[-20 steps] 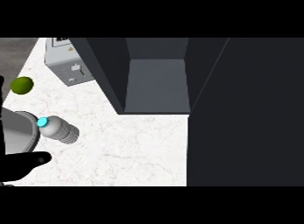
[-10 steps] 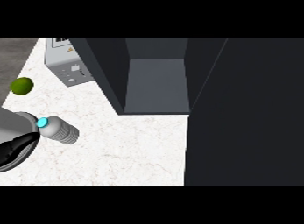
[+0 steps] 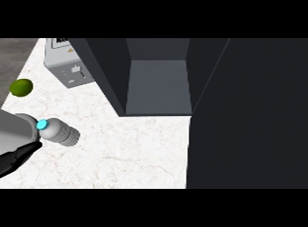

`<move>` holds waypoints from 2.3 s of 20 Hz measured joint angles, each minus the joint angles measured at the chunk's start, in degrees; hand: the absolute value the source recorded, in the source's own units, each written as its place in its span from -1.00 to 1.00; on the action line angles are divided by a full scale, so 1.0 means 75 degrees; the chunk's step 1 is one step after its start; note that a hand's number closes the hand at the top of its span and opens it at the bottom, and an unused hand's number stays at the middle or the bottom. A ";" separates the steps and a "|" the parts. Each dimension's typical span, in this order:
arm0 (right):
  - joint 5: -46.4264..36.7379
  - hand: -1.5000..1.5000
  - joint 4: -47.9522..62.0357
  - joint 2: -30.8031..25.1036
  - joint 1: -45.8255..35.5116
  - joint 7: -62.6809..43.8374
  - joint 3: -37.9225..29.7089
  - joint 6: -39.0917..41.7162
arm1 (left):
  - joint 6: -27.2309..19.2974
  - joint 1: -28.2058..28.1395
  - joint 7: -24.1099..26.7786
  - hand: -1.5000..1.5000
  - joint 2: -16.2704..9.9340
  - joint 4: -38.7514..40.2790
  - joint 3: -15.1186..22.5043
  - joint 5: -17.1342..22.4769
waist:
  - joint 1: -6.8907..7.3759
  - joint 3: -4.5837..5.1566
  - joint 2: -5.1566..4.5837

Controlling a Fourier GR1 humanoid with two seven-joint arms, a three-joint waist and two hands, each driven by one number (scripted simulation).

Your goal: Pick up the bottled water, place it into the cabinet and close the cabinet

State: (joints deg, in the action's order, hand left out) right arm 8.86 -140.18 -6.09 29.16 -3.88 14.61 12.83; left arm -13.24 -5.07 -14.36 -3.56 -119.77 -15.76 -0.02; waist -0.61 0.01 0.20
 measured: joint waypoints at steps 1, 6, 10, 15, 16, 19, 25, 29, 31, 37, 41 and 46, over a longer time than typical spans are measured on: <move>-0.0062 -1.00 -0.0059 -0.0009 0.0168 0.0099 0.0045 0.0015 | -0.0016 -0.0005 0.0047 -1.00 0.0026 0.0125 -0.0020 -0.0004 | -0.0010 0.0001 0.0001; -0.0212 -1.00 -0.0210 -0.0134 0.0823 0.0552 0.0088 0.0174 | 0.0215 -0.0200 0.0452 -1.00 0.0073 0.0812 -0.0334 0.0427 | -0.0016 0.0002 0.0000; -0.0334 -1.00 -0.0287 -0.0196 0.1212 0.0868 0.0199 0.0277 | 0.0497 -0.0285 0.0985 -1.00 0.0084 0.1715 -0.0528 0.0689 | -0.0031 0.0005 -0.0003; -0.0483 -1.00 -0.0361 -0.0312 0.1843 0.1299 0.0432 0.0407 | 0.0924 -0.0052 0.1586 -1.00 0.0026 0.3152 -0.0856 0.1205 | -0.0087 0.0010 -0.0001; -0.0506 -1.00 -0.0354 -0.0338 0.1940 0.1423 0.0414 0.0444 | 0.0971 0.0108 0.1769 -1.00 -0.0002 0.3585 -0.0951 0.1284 | -0.0106 0.0011 -0.0004; -0.0526 -1.00 -0.0405 -0.0464 0.2273 0.1709 0.0403 0.0568 | 0.1178 0.0345 0.2261 -1.00 0.0000 0.4513 -0.1113 0.1494 | -0.0119 0.0010 -0.0006; -0.0604 -1.00 -0.0431 -0.0516 0.2583 0.1967 0.0630 0.0544 | 0.1632 0.0852 0.3478 -1.00 -0.0200 0.6571 -0.1401 0.1604 | -0.0126 0.0011 -0.0019; -0.0694 -1.00 -0.0405 -0.0550 0.2865 0.2224 0.0815 0.0507 | 0.2049 0.1277 0.4451 -1.00 -0.0326 0.8024 -0.1559 0.1678 | -0.0153 0.0018 -0.0024; -0.0725 -1.00 -0.0398 -0.0598 0.2993 0.2368 0.0839 0.0511 | 0.2132 0.1527 0.4898 -1.00 -0.0310 0.8697 -0.1553 0.1611 | -0.0176 0.0020 -0.0027; -0.0789 -1.00 -0.0391 -0.0770 0.3224 0.2674 0.0890 0.0529 | 0.2663 0.2184 0.6181 -1.00 -0.0636 1.0592 -0.1661 0.1502 | -0.0181 0.0024 -0.0043; -0.0817 -1.00 -0.0402 -0.0871 0.3394 0.2911 0.0915 0.0528 | 0.3014 0.2473 0.7004 1.00 -0.0681 1.1546 -0.1775 0.1540 | -0.0201 0.0029 -0.0051; -0.0847 -1.00 -0.0376 -0.0959 0.3417 0.3065 0.0919 0.0507 | 0.2899 0.2841 0.7938 1.00 -0.0996 1.2556 -0.1759 0.1216 | -0.0207 0.0027 -0.0072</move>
State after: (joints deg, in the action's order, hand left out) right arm 2.51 -143.01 -13.28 54.79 19.11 21.50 16.64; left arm 8.51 16.24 45.18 -11.03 -25.60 -28.95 9.09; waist -2.16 0.22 -0.34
